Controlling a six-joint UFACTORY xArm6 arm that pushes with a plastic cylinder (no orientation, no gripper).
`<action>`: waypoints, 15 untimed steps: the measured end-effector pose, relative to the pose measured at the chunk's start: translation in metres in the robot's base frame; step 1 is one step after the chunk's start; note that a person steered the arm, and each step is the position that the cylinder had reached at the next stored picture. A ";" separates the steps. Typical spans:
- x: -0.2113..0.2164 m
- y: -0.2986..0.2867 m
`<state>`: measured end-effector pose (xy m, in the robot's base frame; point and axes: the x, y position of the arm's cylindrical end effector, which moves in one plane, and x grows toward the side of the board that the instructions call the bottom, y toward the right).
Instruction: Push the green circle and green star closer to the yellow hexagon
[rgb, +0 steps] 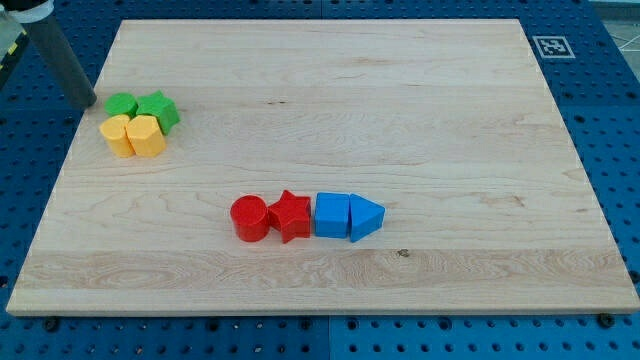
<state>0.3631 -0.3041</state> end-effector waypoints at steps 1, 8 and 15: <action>0.007 0.000; 0.008 0.038; -0.001 0.132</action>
<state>0.3621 -0.1716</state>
